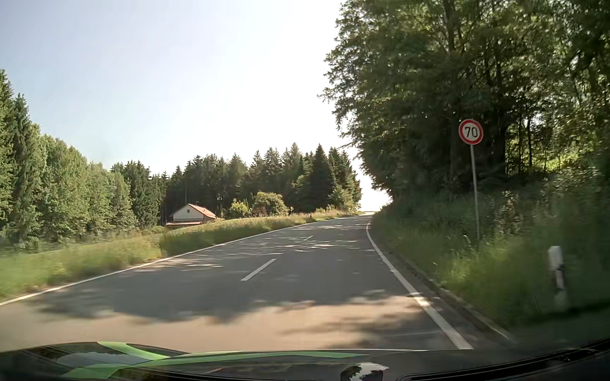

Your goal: Follow the waypoints while adhering to traffic rules and regulations

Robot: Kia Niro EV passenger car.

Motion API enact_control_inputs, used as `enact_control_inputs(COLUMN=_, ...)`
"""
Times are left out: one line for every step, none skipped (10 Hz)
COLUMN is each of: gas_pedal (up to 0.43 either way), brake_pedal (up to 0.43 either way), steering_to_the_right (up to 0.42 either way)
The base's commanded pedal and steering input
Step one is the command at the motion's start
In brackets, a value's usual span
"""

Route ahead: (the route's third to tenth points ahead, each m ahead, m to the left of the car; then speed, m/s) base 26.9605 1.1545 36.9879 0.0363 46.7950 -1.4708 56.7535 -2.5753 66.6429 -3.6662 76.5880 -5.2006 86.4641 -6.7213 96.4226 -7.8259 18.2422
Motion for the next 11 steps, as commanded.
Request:
enact_control_inputs(gas_pedal=0.248, brake_pedal=0.0, steering_to_the_right=0.018)
enact_control_inputs(gas_pedal=0.248, brake_pedal=0.0, steering_to_the_right=0.017)
enact_control_inputs(gas_pedal=0.248, brake_pedal=0.0, steering_to_the_right=0.017)
enact_control_inputs(gas_pedal=0.248, brake_pedal=0.0, steering_to_the_right=0.015)
enact_control_inputs(gas_pedal=0.26, brake_pedal=0.0, steering_to_the_right=0.012)
enact_control_inputs(gas_pedal=0.28, brake_pedal=0.0, steering_to_the_right=0.01)
enact_control_inputs(gas_pedal=0.299, brake_pedal=0.0, steering_to_the_right=0.009)
enact_control_inputs(gas_pedal=0.331, brake_pedal=0.0, steering_to_the_right=0.01)
enact_control_inputs(gas_pedal=0.331, brake_pedal=0.0, steering_to_the_right=0.01)
enact_control_inputs(gas_pedal=0.339, brake_pedal=0.0, steering_to_the_right=0.01)
enact_control_inputs(gas_pedal=0.35, brake_pedal=0.0, steering_to_the_right=0.01)
